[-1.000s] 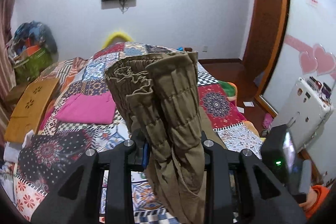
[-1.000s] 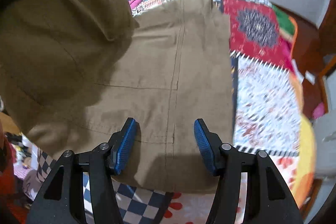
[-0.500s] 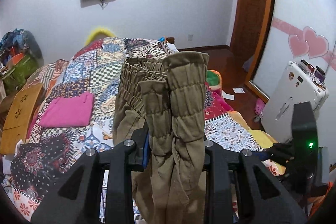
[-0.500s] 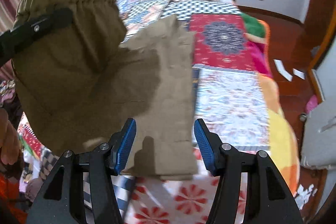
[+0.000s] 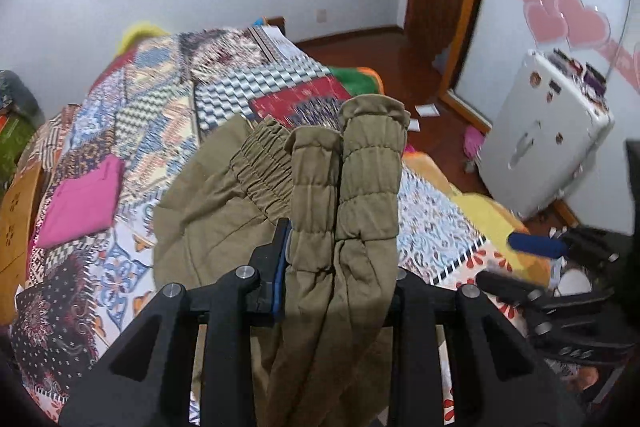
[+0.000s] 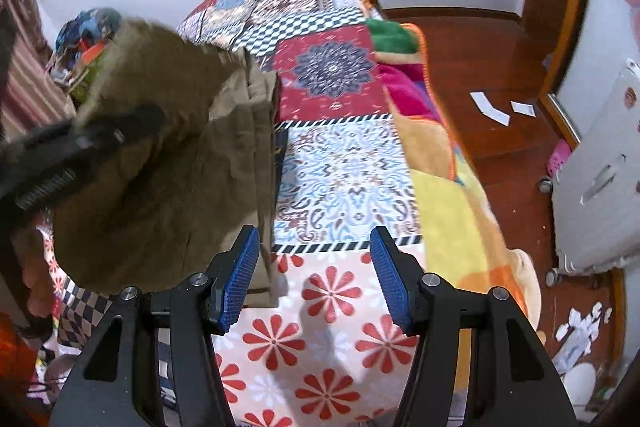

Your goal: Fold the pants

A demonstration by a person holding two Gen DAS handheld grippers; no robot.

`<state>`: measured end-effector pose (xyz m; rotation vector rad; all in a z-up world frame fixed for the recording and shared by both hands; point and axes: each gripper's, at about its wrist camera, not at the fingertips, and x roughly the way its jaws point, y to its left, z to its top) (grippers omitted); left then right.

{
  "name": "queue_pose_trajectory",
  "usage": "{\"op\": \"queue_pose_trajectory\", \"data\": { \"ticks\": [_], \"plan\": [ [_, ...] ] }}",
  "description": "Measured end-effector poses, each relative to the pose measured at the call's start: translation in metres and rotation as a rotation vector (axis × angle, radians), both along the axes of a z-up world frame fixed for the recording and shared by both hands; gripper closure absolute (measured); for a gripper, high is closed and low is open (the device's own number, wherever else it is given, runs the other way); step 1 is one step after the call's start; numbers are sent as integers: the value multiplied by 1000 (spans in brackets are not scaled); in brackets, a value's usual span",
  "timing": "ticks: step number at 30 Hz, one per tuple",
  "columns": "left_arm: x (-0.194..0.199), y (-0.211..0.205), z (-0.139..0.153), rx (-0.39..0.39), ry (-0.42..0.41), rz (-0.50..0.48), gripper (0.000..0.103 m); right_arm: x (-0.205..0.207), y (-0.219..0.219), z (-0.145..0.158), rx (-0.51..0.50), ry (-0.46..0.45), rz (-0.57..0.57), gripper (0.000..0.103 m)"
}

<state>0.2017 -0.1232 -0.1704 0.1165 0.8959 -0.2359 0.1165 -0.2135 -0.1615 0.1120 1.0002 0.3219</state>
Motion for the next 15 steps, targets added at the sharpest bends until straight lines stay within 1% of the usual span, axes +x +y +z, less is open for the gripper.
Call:
{"op": "queue_pose_trajectory", "data": {
  "ticks": [2, 5, 7, 10, 11, 12, 13, 14, 15],
  "plan": [
    [2, -7, -8, 8, 32, -17, 74, -1, -5, 1, 4, -7, -15, 49],
    [5, -14, -22, -3, 105, -48, 74, 0, -11, 3, 2, -20, -35, 49],
    [6, -16, -31, 3, 147, -57, 74, 1, -13, 4, 7, -26, -41, 49],
    [5, -19, -37, 14, 169, -62, 72, 0, -16, 6, 5, -36, -48, 49],
    [4, -19, -39, 14, 178, -63, 67, 0, -16, 6, 4, -38, -49, 49],
    [3, -20, -41, 7, 190, -68, 57, -1, -16, 7, 2, -41, -49, 49],
    [2, -21, -44, -25, 221, -86, 46, -1, -16, 8, 1, -44, -48, 49],
    [1, -21, -45, -63, 243, -104, 22, -1, -16, 9, -1, -47, -47, 49],
    [-1, -21, -46, -111, 257, -117, 13, -1, -15, 10, -1, -50, -47, 49]
  ]
}}
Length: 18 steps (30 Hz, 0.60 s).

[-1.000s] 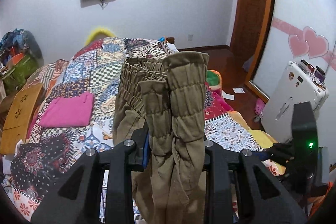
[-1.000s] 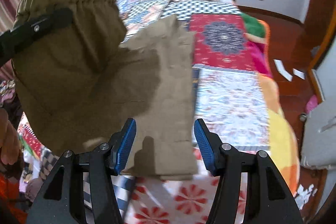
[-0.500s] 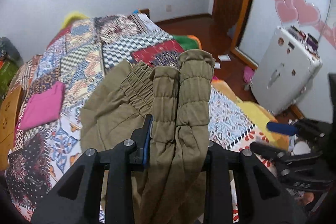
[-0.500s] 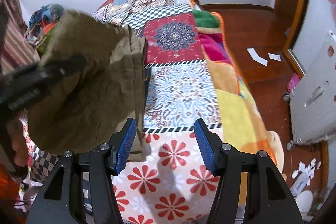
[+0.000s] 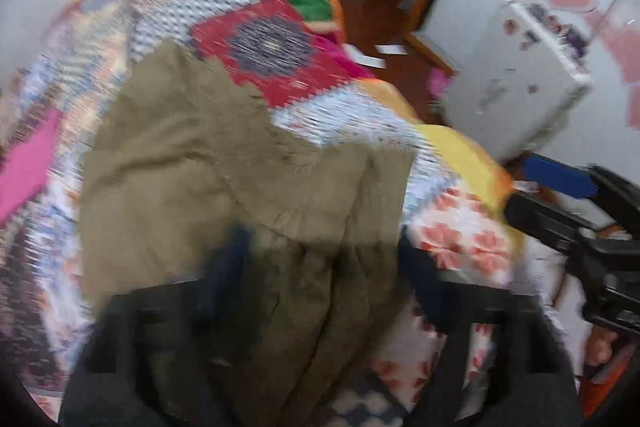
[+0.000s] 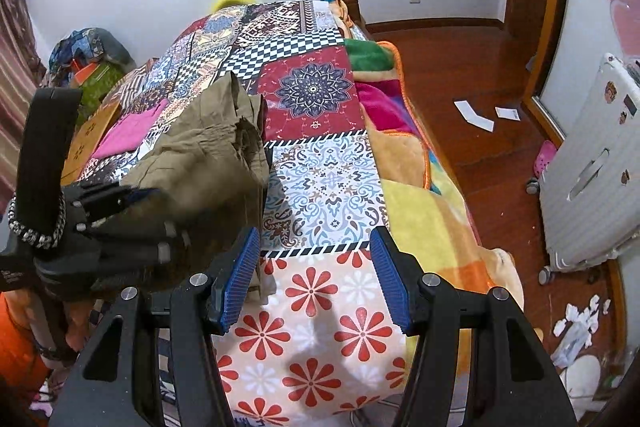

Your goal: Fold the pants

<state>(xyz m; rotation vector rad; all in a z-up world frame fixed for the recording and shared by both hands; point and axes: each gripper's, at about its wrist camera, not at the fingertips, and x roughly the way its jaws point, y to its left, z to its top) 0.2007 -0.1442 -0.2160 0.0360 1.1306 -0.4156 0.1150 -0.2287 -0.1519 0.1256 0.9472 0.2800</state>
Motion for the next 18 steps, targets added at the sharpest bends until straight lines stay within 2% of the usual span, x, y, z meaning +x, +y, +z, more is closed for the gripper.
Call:
{"op": "queue_pose_trajectory", "data": {
  "ticks": [1, 4, 8, 15, 18],
  "plan": [
    [-2, 0, 0, -20, 0, 2, 13, 0, -1, 0, 1, -2, 1, 49],
    [-5, -2, 0, 7, -12, 8, 13, -2, 1, 3, 5, -11, 2, 49],
    [-11, 7, 12, -30, -29, 30, 13, -6, 5, 10, -7, -34, 5, 49],
    [-20, 47, 61, -54, -176, 86, 13, -9, 11, 23, -14, -68, 11, 49],
    [-15, 78, 74, -32, -225, 153, 11, -9, 18, 25, -24, -73, 23, 49]
  ]
}}
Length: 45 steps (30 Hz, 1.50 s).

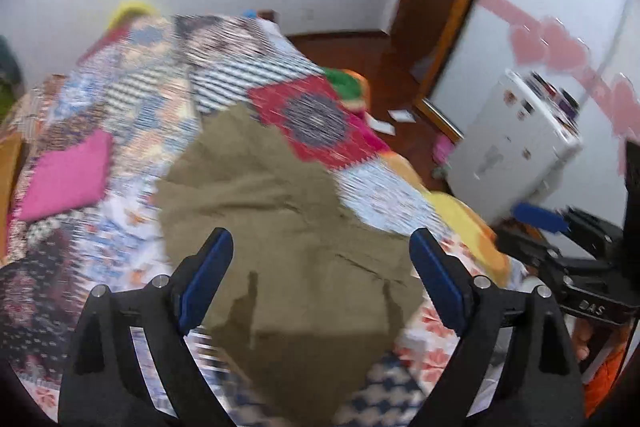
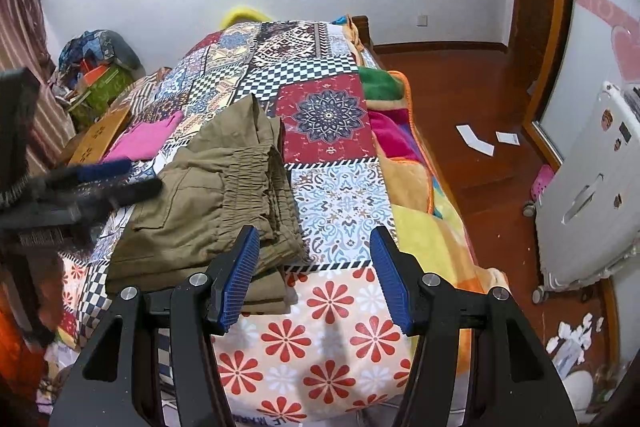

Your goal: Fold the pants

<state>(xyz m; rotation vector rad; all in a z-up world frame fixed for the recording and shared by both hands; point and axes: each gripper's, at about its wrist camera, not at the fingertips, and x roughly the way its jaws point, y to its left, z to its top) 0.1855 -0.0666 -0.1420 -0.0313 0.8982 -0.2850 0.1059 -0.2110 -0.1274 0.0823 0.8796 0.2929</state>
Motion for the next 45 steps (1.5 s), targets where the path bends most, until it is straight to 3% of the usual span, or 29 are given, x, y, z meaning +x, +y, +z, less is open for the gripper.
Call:
{"op": "queue_pose_trajectory", "data": {
  "ticks": [4, 7, 14, 22, 25, 26, 29, 32, 36, 45],
  "plan": [
    [16, 48, -3, 25, 6, 121, 11, 3, 12, -7, -25, 13, 19, 47],
    [32, 81, -21, 50, 48, 200, 11, 8, 21, -18, -37, 49, 39, 47],
    [59, 104, -83, 100, 161, 241, 10, 11, 39, -56, -63, 171, 78, 47],
    [94, 101, -124, -61, 278, 188, 11, 20, 47, -83, -85, 259, 109, 47],
    [102, 104, -129, -83, 280, 187, 24, 28, 45, -88, -84, 273, 104, 47],
    [102, 104, -127, -87, 266, 174, 47, 30, 45, -90, -85, 274, 105, 47],
    [96, 108, -120, -114, 236, 169, 68, 34, 47, -92, -112, 264, 113, 46],
    [89, 116, -119, -149, 239, 171, 74, 37, 49, -94, -159, 244, 119, 46],
    [70, 121, -109, -140, 218, 167, 82, 51, 45, -98, -200, 234, 117, 46],
    [8, 129, -95, -153, 186, 218, 89, 112, 57, -105, -292, 204, 148, 46]
  ]
}}
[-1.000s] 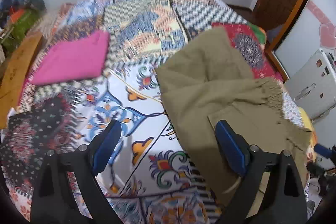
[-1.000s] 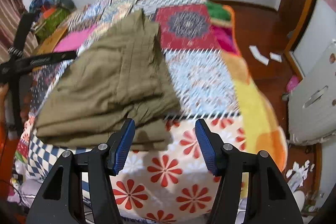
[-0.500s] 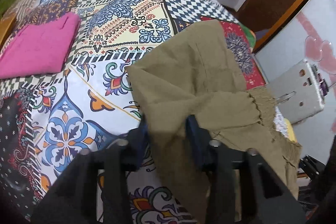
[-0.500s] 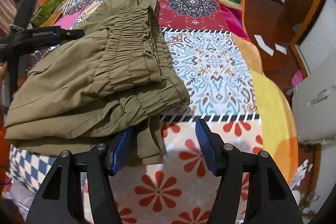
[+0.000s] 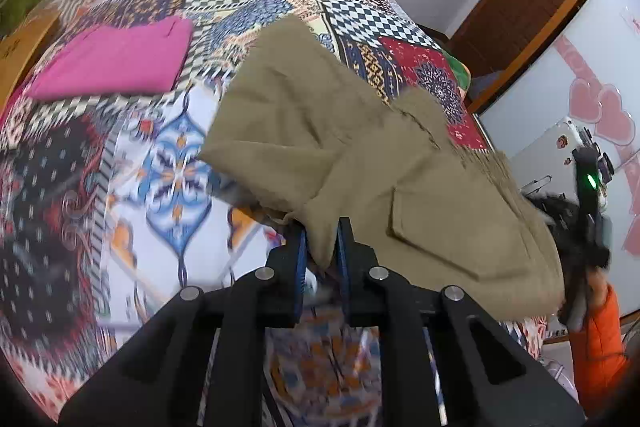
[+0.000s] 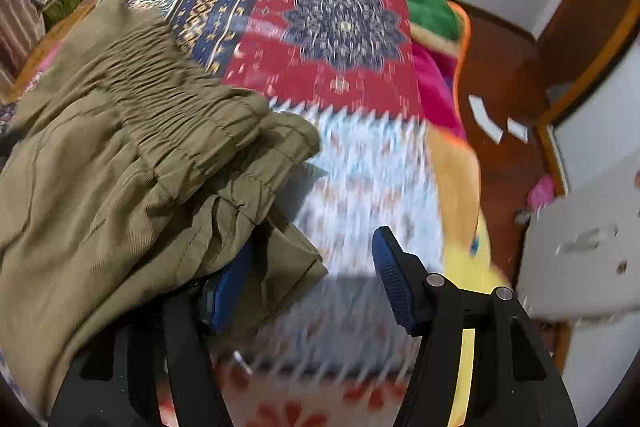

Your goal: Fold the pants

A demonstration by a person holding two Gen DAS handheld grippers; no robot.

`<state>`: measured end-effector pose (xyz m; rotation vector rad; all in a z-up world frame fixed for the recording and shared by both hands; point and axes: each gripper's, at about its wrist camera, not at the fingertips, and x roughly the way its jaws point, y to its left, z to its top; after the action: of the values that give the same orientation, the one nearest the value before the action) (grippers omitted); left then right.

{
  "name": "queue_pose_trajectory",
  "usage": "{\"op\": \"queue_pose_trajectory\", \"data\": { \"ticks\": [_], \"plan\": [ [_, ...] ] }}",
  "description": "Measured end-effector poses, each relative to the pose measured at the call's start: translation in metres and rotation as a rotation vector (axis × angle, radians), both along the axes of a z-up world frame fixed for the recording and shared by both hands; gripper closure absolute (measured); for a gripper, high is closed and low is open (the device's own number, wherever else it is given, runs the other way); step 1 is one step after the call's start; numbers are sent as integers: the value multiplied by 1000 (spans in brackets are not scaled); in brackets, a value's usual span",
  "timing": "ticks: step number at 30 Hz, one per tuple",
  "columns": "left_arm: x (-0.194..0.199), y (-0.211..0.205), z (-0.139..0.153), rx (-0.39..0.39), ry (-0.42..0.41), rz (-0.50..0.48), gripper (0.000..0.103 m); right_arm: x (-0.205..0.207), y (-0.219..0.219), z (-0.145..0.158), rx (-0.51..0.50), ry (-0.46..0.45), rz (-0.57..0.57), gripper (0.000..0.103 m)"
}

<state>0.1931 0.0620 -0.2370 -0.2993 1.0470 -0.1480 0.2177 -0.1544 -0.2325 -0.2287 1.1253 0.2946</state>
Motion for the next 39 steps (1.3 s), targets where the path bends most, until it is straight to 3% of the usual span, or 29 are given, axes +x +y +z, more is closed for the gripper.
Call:
{"op": "queue_pose_trajectory", "data": {
  "ticks": [6, 11, 19, 27, 33, 36, 39],
  "plan": [
    [-24, -20, 10, 64, -15, 17, 92, 27, 11, 5, -55, -42, 29, 46],
    [-35, -31, 17, 47, -22, 0, 92, 15, -14, 23, -78, -91, -32, 46],
    [-48, -50, 26, 58, -24, -34, 92, -33, -46, 68, 18, -173, -84, 46],
    [-62, -39, 60, 131, -94, -8, 92, -49, -14, 91, 120, -231, -12, 46],
    [-37, -22, 57, 144, -107, 5, 92, -50, 17, 68, 171, -169, 26, 46],
    [-19, -15, 26, 190, -30, 22, 92, -48, 26, 40, 154, -93, 34, 47],
    [-16, -2, -7, 174, 49, 43, 92, -47, 25, 21, 162, -40, 29, 46]
  ]
}}
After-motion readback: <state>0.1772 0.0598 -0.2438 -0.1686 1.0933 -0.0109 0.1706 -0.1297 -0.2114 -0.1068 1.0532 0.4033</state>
